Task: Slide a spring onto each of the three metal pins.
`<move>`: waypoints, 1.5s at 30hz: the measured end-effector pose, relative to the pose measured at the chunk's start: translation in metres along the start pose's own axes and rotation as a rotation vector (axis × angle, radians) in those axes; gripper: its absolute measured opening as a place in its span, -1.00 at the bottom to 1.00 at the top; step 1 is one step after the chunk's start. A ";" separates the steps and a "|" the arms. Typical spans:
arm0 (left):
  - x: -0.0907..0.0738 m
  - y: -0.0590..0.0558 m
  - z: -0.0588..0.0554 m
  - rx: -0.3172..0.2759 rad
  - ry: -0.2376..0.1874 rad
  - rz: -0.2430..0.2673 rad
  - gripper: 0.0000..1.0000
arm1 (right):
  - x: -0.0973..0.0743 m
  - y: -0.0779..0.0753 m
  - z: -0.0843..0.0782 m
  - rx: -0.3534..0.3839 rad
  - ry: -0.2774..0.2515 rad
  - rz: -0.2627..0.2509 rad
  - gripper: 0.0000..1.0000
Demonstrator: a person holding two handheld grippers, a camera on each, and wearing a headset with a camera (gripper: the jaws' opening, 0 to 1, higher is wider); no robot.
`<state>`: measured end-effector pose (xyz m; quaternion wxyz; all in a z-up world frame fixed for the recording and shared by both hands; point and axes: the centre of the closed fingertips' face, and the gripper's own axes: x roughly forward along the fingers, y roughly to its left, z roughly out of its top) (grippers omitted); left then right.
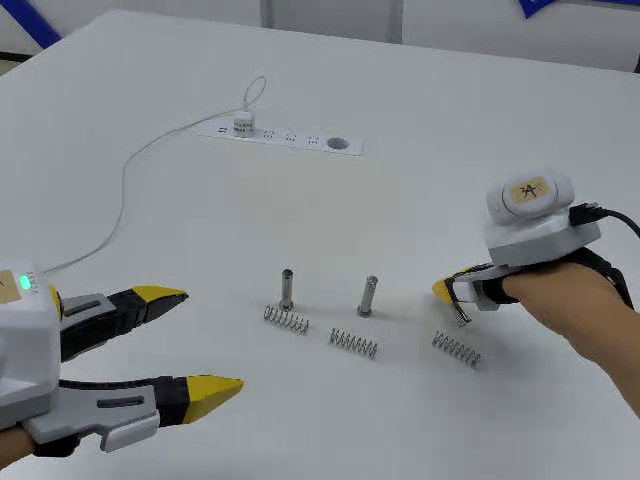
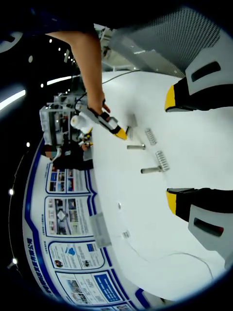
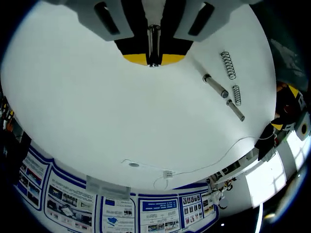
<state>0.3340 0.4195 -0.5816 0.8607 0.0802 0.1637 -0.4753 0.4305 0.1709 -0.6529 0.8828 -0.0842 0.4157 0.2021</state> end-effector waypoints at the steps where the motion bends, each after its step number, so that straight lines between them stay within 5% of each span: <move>1: 0.000 0.000 0.000 0.002 -0.001 0.000 0.30 | -0.002 0.001 -0.001 0.002 -0.002 0.000 -0.82; 17: -0.002 -0.003 0.006 0.018 -0.008 -0.002 0.29 | -0.026 0.012 -0.001 -0.001 -0.102 -0.002 -0.82; 45: -0.006 -0.005 0.008 0.025 -0.012 0.004 0.29 | -0.046 0.022 -0.011 -0.046 -0.151 -0.005 -0.82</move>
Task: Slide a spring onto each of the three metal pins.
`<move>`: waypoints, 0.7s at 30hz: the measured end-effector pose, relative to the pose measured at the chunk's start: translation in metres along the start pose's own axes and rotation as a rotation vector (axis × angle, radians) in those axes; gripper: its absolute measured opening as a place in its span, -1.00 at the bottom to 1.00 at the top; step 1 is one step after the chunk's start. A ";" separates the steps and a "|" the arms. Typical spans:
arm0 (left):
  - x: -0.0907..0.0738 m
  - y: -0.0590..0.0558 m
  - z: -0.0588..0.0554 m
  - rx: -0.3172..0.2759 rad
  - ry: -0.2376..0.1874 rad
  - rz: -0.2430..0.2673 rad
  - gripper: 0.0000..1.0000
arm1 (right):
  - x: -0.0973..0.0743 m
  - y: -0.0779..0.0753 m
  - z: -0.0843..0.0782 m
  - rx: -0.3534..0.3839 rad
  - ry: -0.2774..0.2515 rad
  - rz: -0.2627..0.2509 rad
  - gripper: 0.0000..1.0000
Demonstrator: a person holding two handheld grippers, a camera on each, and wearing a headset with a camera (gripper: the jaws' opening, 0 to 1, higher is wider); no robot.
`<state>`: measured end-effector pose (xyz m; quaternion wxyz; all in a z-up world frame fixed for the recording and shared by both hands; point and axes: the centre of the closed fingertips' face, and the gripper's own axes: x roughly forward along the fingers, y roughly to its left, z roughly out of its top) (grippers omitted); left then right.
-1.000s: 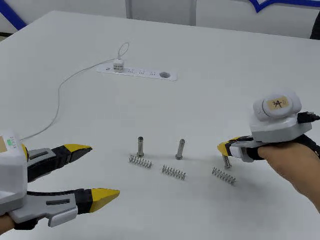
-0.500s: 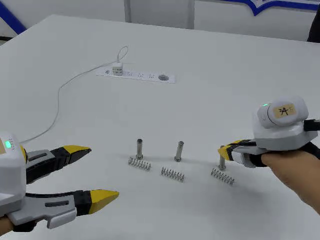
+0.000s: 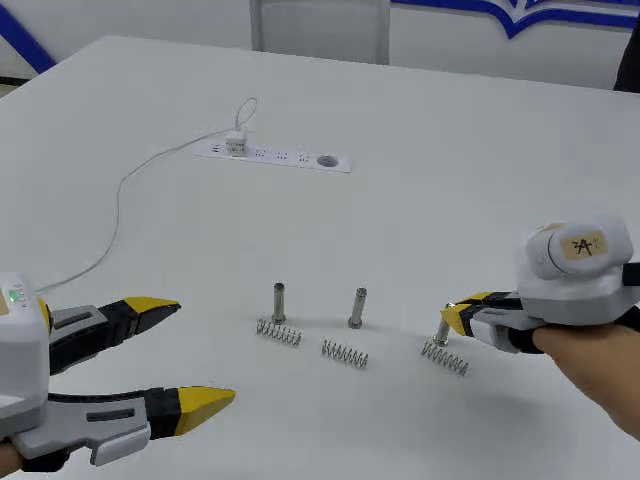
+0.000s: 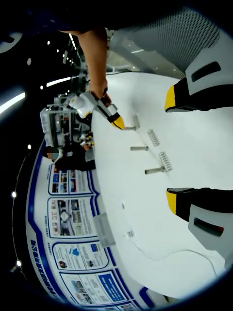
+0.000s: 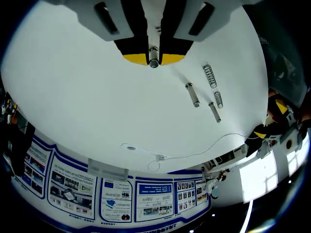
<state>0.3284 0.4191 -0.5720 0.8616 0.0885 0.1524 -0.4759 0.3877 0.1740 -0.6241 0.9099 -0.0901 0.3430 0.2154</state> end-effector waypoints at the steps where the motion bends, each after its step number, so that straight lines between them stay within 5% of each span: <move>1: 0.000 0.000 0.000 0.000 0.000 0.000 0.29 | -0.001 0.000 0.000 0.002 -0.001 0.001 -0.82; 21: -0.001 0.000 0.000 0.001 -0.002 -0.001 0.29 | -0.008 0.002 -0.002 -0.002 -0.013 0.001 -0.75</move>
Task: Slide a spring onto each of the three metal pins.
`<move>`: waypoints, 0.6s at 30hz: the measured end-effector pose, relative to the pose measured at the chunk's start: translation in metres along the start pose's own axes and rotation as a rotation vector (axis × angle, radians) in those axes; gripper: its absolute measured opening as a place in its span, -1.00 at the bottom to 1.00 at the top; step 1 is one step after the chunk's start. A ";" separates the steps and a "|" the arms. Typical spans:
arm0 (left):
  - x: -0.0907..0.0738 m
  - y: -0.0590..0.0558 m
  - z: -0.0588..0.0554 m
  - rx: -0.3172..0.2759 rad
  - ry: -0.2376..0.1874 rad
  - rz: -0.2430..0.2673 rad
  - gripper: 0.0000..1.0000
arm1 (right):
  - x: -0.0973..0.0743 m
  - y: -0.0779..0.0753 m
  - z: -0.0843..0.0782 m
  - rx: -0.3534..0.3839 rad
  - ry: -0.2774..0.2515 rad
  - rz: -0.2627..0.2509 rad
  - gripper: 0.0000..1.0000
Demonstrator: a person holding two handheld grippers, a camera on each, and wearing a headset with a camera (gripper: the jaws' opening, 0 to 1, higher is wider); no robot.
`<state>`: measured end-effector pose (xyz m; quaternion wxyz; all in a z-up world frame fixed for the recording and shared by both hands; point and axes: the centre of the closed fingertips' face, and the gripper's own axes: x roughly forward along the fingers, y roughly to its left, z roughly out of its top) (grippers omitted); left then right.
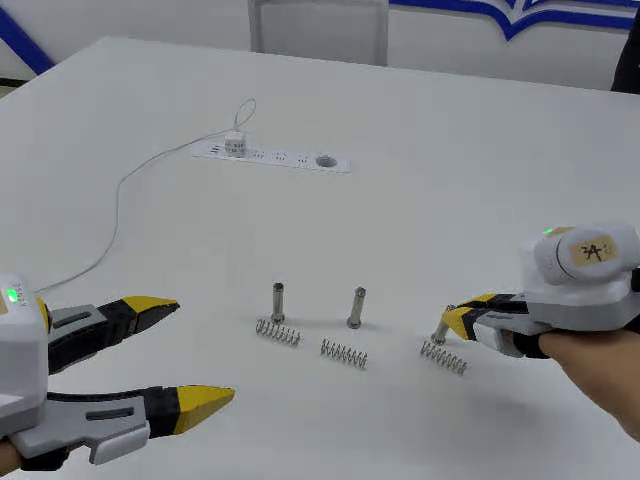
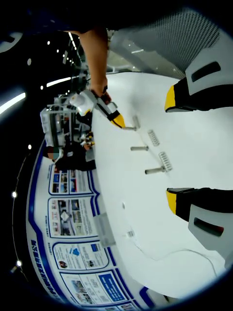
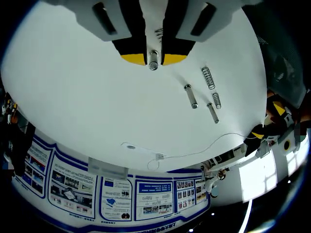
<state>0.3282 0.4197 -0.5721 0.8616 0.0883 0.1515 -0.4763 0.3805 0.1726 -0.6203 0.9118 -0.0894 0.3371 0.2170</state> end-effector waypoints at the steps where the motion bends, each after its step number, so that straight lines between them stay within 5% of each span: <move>1: 0.000 0.000 0.000 0.000 0.000 -0.001 0.29 | -0.001 0.000 -0.001 -0.001 0.001 -0.001 -0.75; 11: 0.001 0.000 -0.001 0.000 0.002 -0.005 0.29 | -0.001 0.009 -0.022 -0.006 0.047 0.038 -0.75; 18: 0.003 -0.001 -0.001 0.002 0.003 -0.009 0.29 | 0.011 0.018 -0.027 -0.087 0.102 0.100 -0.75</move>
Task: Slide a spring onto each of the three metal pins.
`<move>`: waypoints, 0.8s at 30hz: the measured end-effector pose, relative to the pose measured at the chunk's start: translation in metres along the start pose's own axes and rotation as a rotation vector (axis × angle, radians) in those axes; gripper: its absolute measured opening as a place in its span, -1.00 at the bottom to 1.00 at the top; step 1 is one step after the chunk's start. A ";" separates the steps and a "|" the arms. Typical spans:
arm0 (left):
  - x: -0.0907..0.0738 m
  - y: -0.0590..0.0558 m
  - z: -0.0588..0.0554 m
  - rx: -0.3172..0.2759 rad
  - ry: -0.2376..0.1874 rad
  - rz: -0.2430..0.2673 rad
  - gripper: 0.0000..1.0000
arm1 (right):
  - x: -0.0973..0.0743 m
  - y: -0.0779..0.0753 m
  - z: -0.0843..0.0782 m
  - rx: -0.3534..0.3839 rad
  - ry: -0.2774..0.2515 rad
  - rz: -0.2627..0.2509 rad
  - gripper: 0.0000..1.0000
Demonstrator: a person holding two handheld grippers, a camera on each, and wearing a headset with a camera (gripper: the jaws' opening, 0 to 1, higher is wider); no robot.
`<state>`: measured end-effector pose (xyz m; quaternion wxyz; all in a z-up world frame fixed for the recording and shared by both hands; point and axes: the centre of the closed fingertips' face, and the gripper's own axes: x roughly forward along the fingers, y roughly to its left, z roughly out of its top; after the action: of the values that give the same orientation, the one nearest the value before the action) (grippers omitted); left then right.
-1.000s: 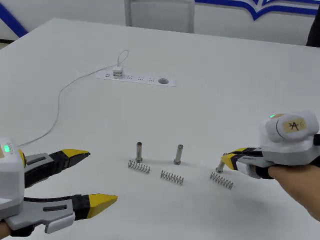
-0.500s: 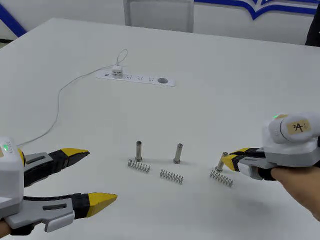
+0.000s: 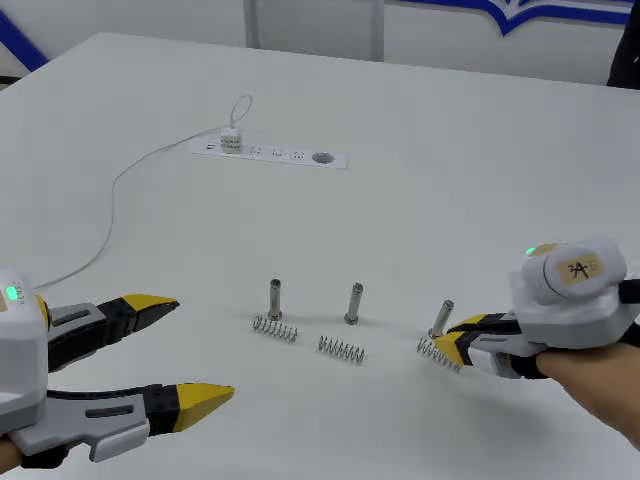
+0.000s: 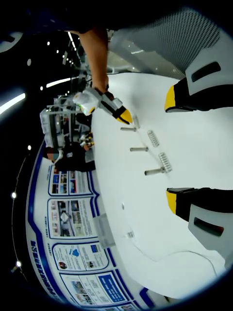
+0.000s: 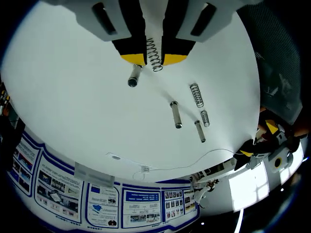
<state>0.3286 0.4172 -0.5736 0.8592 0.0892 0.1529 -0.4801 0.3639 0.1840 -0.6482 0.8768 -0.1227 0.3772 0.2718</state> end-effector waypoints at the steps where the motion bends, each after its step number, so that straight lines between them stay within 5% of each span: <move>1: 0.000 0.000 0.000 -0.001 0.000 0.000 0.29 | 0.003 0.001 -0.001 -0.024 0.019 0.006 -0.75; 24: -0.002 0.002 -0.001 -0.008 -0.002 0.006 0.28 | 0.031 0.007 -0.003 -0.296 0.232 0.063 -0.75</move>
<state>0.3294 0.4202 -0.5743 0.8611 0.0860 0.1537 -0.4770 0.3755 0.1999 -0.6729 0.7909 -0.2689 0.4354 0.3355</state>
